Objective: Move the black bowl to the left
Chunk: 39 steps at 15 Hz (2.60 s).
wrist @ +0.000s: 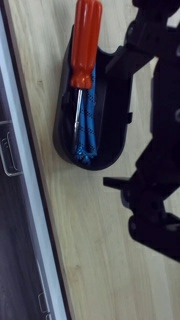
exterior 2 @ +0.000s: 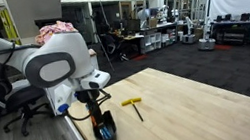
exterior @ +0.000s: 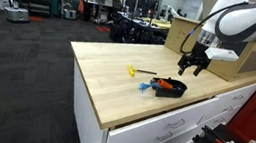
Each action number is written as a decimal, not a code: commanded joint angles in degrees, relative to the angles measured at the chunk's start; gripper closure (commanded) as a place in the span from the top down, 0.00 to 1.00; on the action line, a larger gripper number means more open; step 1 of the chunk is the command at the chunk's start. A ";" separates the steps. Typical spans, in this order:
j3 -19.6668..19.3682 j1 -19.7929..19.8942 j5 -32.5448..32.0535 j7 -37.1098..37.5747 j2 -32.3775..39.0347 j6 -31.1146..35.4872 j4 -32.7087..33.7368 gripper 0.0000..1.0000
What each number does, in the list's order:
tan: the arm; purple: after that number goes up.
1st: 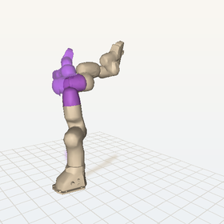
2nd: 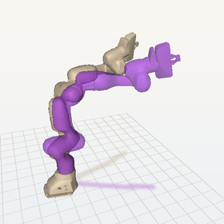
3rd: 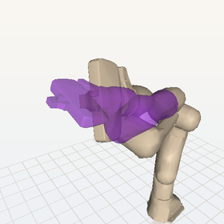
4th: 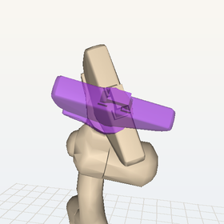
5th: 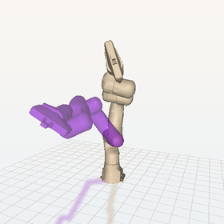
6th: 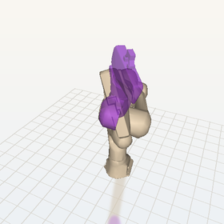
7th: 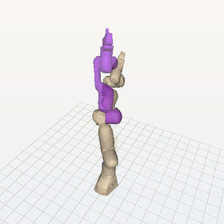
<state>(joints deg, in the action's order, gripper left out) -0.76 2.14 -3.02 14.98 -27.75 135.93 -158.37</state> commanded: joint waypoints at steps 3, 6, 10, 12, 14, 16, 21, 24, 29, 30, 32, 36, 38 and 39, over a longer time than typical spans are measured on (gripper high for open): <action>0.58 1.34 0.76 -0.58 1.68 1.01 -1.05 1.00; 0.53 1.34 0.77 -0.58 1.93 1.14 -1.05 1.00; 0.99 1.98 0.19 0.80 3.41 1.51 0.12 1.00; 1.63 2.91 -0.94 2.78 4.71 2.99 0.39 1.00; 1.85 3.73 -1.42 4.33 6.67 3.19 0.88 1.00; 1.61 4.40 -1.54 5.23 8.47 3.04 1.21 1.00; -0.03 4.83 -0.24 4.08 13.19 4.70 2.20 1.00; -1.14 4.37 1.14 2.89 15.96 6.88 2.97 1.00; -1.86 4.25 1.50 2.97 19.55 7.52 4.50 0.68; -1.97 4.21 1.50 3.02 19.95 7.42 4.72 0.60; -2.24 4.05 1.78 2.79 20.87 7.41 5.15 0.45; -2.38 3.88 2.02 2.65 21.94 7.33 5.54 0.17; -2.44 3.81 2.31 2.47 22.22 7.32 5.62 0.03; -2.50 3.82 2.52 2.43 22.28 7.37 5.62 0.01</action>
<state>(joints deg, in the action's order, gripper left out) -2.68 6.07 -2.48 19.62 -7.70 142.27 -153.92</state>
